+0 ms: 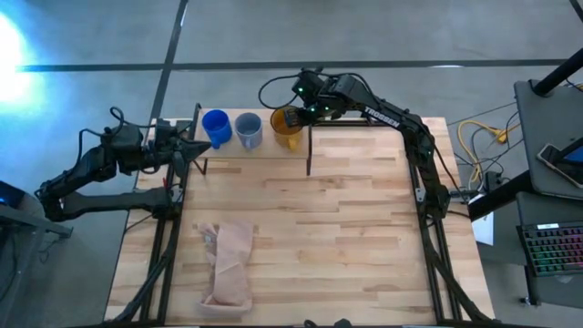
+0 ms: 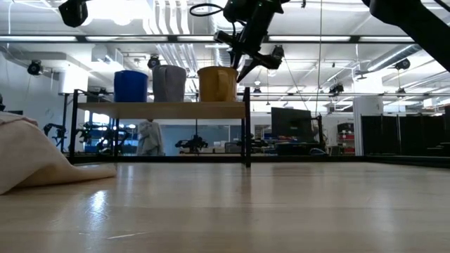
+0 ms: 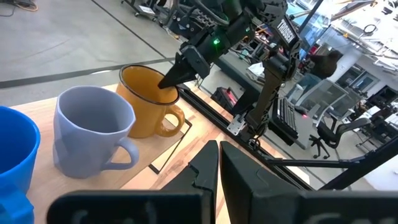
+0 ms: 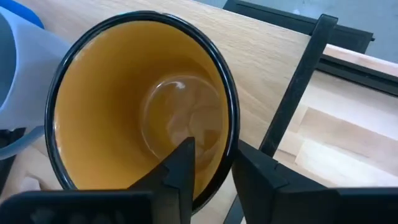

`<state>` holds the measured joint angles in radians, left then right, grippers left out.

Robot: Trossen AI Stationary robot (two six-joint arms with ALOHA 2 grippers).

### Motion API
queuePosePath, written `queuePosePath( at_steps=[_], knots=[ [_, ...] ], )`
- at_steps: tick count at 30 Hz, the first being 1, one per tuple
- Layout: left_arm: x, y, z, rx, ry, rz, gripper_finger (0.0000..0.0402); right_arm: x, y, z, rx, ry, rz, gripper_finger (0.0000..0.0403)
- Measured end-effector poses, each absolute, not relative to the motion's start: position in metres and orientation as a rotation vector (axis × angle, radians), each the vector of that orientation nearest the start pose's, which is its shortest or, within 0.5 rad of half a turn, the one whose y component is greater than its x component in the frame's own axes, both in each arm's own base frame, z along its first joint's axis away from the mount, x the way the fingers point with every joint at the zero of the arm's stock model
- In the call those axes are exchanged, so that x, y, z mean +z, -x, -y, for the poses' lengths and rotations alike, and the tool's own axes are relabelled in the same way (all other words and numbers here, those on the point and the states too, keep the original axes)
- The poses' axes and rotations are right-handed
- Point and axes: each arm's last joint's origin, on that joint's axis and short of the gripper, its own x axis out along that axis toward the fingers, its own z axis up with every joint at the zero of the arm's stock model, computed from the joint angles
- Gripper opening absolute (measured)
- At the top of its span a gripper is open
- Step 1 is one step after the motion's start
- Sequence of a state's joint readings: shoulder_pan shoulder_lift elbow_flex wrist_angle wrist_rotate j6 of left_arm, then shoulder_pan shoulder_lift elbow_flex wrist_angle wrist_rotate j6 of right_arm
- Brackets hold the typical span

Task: Stack small to large cups/mugs on shelf
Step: Put the yellow mug on the shelf, then return to Home Position

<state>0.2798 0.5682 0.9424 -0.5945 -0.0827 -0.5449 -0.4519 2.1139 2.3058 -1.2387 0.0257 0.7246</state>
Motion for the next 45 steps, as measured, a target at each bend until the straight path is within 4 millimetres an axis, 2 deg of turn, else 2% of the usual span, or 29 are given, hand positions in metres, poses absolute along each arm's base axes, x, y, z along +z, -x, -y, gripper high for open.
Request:
queuePosePath(
  at_steps=[6,10,14,20,23,27,32,37,40,45],
  knots=[
    [0.37,-0.093,-0.029,0.412,0.558,-0.115,0.0002,0.356,-0.389,0.19,-0.787,-0.859,-0.833,0.0102],
    [0.37,-0.093,-0.029,0.413,0.558,-0.116,0.0002,0.371,-0.386,0.188,-0.763,-0.83,-0.782,0.01],
    [0.37,-0.093,-0.029,0.412,0.558,-0.115,0.0002,0.394,-0.376,0.181,-0.77,-0.781,-0.701,0.0102],
    [0.372,-0.092,-0.029,0.421,0.556,-0.104,0.0002,0.435,-0.36,0.156,-0.781,-0.584,-0.553,0.0098],
    [0.374,-0.091,-0.03,0.444,0.55,-0.078,0.0002,0.456,-0.347,0.145,-0.785,-0.544,-0.477,0.0096],
    [0.375,-0.089,-0.03,0.474,0.544,-0.052,0.0002,0.471,-0.334,0.137,-0.773,-0.489,-0.454,0.0097],
    [0.385,-0.085,-0.028,0.418,0.627,0.05,0.0002,0.497,-0.323,0.107,-0.676,-0.268,-0.395,0.0099],
    [0.398,-0.074,-0.025,0.367,0.58,0.161,0.0002,0.517,-0.301,0.09,-0.699,-0.348,-0.293,0.0089],
    [0.4,-0.065,-0.022,0.35,0.581,0.2,0.0002,0.532,-0.282,0.074,-0.605,-0.333,-0.262,0.0082],
    [0.409,-0.051,-0.015,0.219,0.591,0.316,0.0002,0.547,-0.263,0.047,-0.455,-0.176,-0.264,0.0077]
  ],
)
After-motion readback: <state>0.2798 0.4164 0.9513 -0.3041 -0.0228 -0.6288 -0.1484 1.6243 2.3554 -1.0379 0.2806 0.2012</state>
